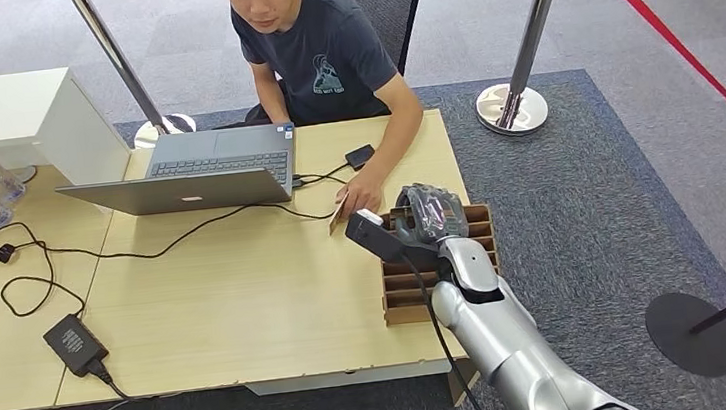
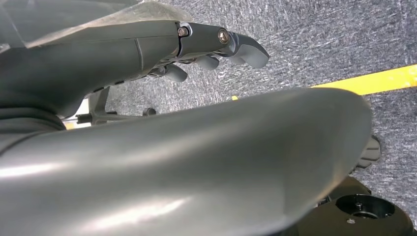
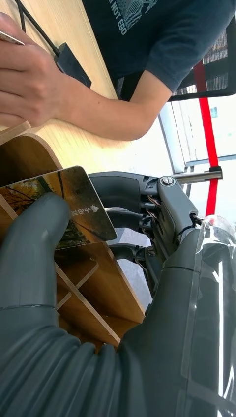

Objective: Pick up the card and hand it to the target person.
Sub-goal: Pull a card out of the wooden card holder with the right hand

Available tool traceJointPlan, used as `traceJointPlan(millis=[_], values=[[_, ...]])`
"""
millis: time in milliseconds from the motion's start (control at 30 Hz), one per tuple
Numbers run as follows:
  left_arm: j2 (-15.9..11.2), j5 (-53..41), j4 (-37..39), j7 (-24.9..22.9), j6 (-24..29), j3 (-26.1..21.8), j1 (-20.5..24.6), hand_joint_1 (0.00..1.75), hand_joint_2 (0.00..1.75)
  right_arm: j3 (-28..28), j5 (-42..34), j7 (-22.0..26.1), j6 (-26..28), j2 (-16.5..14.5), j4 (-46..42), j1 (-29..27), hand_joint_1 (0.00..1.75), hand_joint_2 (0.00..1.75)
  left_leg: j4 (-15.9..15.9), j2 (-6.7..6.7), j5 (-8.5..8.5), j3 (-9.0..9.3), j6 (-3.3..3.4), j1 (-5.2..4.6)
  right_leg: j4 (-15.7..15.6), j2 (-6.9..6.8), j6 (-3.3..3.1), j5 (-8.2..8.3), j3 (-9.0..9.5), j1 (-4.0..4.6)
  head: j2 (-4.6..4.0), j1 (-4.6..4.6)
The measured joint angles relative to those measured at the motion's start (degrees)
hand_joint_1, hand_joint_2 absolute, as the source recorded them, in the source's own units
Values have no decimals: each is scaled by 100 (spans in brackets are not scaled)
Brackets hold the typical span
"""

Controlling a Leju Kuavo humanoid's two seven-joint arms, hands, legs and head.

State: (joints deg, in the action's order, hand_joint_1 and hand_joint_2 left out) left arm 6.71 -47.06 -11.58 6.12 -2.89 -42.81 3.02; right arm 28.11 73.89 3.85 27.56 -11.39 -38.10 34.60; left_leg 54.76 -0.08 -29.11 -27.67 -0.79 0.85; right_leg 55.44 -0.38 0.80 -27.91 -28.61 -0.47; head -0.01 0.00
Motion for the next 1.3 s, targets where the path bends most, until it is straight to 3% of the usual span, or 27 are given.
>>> traceJointPlan(millis=[933,1000,1167,1300], values=[[0,-53,2,8,-2,-97,0,0,0,-35,111,51,88,-15,4,-10,97,175,0,0,1,0,0,0,0,0,-2,2,-1,0,0,0],[0,-62,2,16,-2,-97,0,0,0,-44,130,39,93,-15,3,-17,102,175,0,1,1,0,0,0,0,0,-2,2,-1,0,0,0],[1,-96,2,22,-4,-97,0,0,0,-55,168,22,96,-8,1,-21,135,175,0,1,1,0,0,0,0,0,-2,2,-1,0,-1,0],[3,-108,2,26,-10,-97,1,0,0,-68,172,33,121,3,-2,-21,140,175,0,1,1,1,0,0,0,0,-3,2,-1,0,-1,0]])
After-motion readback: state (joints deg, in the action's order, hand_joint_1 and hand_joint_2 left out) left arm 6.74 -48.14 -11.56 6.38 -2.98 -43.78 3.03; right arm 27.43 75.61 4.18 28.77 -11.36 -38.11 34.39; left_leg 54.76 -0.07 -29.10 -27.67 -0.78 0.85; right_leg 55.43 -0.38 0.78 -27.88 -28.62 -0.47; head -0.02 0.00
